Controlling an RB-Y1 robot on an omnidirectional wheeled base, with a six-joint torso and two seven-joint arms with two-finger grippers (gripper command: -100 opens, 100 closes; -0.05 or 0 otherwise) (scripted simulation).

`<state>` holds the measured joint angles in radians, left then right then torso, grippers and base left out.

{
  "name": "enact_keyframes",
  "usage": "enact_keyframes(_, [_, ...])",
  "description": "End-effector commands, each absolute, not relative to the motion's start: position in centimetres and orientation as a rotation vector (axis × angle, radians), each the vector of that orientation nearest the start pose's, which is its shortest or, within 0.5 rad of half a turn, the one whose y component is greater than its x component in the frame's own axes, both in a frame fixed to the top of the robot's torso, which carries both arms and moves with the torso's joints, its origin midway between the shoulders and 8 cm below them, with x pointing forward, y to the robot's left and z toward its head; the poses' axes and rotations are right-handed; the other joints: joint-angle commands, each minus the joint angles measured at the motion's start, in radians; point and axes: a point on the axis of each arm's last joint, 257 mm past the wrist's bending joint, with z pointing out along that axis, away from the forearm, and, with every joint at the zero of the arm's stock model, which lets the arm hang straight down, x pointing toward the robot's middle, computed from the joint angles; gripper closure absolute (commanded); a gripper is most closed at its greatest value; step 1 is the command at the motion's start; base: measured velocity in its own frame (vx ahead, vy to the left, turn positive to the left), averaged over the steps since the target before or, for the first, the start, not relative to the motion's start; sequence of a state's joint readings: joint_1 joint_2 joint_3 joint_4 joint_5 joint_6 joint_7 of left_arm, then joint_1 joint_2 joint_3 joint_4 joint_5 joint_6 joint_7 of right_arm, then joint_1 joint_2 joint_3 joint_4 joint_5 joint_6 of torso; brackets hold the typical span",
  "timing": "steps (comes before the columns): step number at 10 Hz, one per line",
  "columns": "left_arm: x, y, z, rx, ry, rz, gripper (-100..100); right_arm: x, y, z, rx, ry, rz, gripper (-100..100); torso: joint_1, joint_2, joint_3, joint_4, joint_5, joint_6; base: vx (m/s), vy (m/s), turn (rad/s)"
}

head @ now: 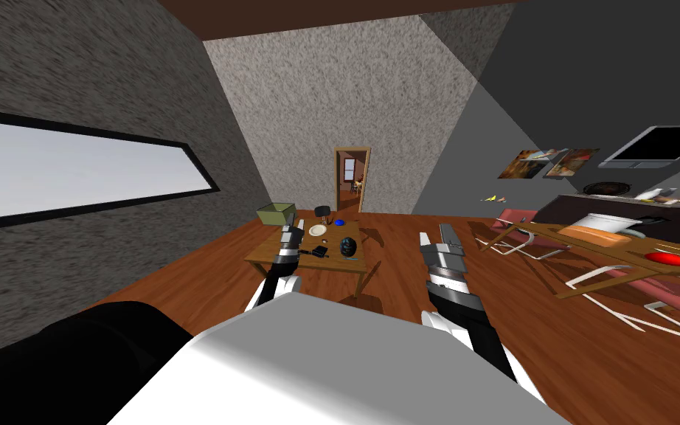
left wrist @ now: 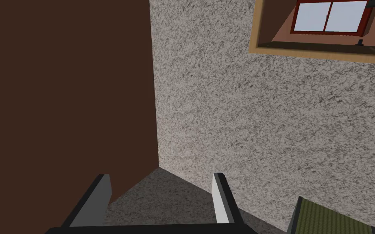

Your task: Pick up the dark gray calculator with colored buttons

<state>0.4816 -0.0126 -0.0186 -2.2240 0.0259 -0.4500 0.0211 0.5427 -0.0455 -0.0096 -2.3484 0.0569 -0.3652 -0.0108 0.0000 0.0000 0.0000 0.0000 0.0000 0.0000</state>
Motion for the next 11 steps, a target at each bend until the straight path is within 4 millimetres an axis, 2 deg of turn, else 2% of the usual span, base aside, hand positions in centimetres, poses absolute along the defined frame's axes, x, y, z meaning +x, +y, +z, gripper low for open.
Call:
enact_keyframes(1, [36.8,27.6,-1.4,-0.775,0.677,-1.348,-100,35.0,-27.9,1.4,0.679,0.748,1.223,0,0.000,0.000,0.000,0.000,0.000,0.000,0.003,0.009,0.040])
enact_keyframes(3, [37.7,27.3,-3.7,-0.811,0.749,-1.356,-100,35.0,-27.9,1.4,0.679,0.748,1.223,0,0.002,0.000,0.000,0.000,0.000,0.000,0.007,0.027,0.073])
enact_keyframes(4, [38.4,27.1,-5.9,-0.854,0.805,-1.358,-100,35.0,-27.9,1.4,0.679,0.748,1.223,0,0.002,0.000,0.000,0.000,0.001,0.000,0.012,0.035,0.086])
enact_keyframes(7, [39.6,26.9,-10.1,-0.938,0.896,-1.353,-100,35.0,-27.9,1.4,0.679,0.748,1.223,0,0.003,-0.001,0.000,0.000,0.001,0.000,0.006,0.043,0.049])
enact_keyframes(11, [40.8,26.9,-16.8,-1.071,1.026,-1.322,-100,35.0,-27.9,1.4,0.679,0.748,1.223,0,0.002,0.000,0.000,0.000,0.001,0.000,0.005,0.032,0.036])
